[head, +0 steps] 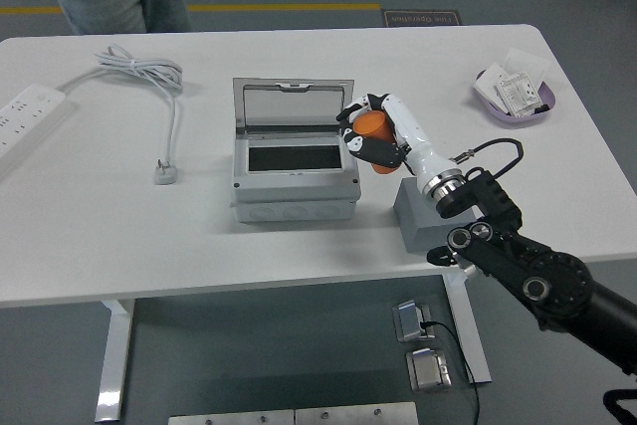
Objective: Fetch the battery,place it into the box,close the lid of the box
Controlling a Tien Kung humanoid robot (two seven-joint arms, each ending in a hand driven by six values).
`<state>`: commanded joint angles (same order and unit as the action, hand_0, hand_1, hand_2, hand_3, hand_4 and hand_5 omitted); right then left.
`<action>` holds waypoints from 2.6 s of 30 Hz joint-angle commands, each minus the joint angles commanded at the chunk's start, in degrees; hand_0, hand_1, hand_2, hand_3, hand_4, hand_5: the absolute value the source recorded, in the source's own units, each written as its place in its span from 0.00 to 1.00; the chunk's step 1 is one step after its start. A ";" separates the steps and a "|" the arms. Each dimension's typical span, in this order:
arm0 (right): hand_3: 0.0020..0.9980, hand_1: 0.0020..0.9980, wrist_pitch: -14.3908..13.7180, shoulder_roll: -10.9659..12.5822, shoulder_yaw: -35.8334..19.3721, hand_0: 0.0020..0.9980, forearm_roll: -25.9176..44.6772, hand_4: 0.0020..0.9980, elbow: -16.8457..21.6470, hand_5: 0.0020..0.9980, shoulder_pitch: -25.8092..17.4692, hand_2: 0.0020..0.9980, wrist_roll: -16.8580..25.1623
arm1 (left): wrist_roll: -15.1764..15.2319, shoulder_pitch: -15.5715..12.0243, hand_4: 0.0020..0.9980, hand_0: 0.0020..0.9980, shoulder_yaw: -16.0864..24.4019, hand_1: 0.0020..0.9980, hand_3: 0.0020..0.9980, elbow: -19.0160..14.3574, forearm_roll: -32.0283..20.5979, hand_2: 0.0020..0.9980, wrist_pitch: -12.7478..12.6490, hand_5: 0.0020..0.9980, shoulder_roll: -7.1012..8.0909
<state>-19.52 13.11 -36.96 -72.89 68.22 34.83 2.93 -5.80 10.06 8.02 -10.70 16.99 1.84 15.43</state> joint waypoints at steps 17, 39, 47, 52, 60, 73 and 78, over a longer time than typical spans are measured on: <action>0.26 0.22 5.77 -5.97 13.73 0.13 -16.28 0.00 -9.54 0.00 15.67 0.26 -16.07 | -1.70 0.73 0.55 0.60 4.52 0.69 0.60 0.14 5.43 0.55 0.30 0.21 0.52; 0.31 0.25 6.62 -8.83 18.54 0.24 -16.51 0.00 -15.44 0.00 19.00 0.29 -13.51 | -2.02 1.82 0.54 0.60 5.47 0.69 0.60 0.13 7.88 0.55 0.48 0.21 0.34; 0.52 0.45 7.14 -8.90 18.44 0.47 -15.89 0.00 -15.39 0.15 18.63 0.47 -12.07 | -2.13 1.84 0.54 0.60 5.75 0.69 0.60 0.13 8.40 0.55 0.50 0.21 0.22; 0.74 0.66 6.64 -9.01 18.56 0.74 -15.44 0.35 -15.36 0.03 18.53 0.66 -11.46 | -2.06 1.88 0.53 0.60 5.56 0.69 0.60 0.11 8.26 0.55 0.49 0.20 0.20; 0.80 0.69 5.78 -9.17 18.57 0.75 -14.70 0.61 -15.22 0.00 18.41 0.70 -11.00 | -2.08 1.97 0.53 0.60 5.65 0.69 0.60 0.08 8.49 0.55 0.48 0.20 0.23; 0.81 0.69 5.06 -8.75 18.18 0.78 -12.66 0.65 -14.85 0.04 17.61 0.71 -9.71 | -2.52 2.40 0.53 0.60 7.03 0.69 0.60 0.09 10.72 0.55 0.63 0.20 -0.19; 0.81 0.69 5.12 -5.65 17.14 0.79 -9.20 0.66 -9.63 0.05 17.27 0.71 -10.10 | -2.54 2.10 0.52 0.60 7.14 0.69 0.60 0.10 10.53 0.55 0.58 0.20 -0.03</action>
<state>-14.40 7.46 -19.82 -82.09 58.59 52.10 -7.17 -8.34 12.15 15.16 -10.60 27.52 2.43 15.40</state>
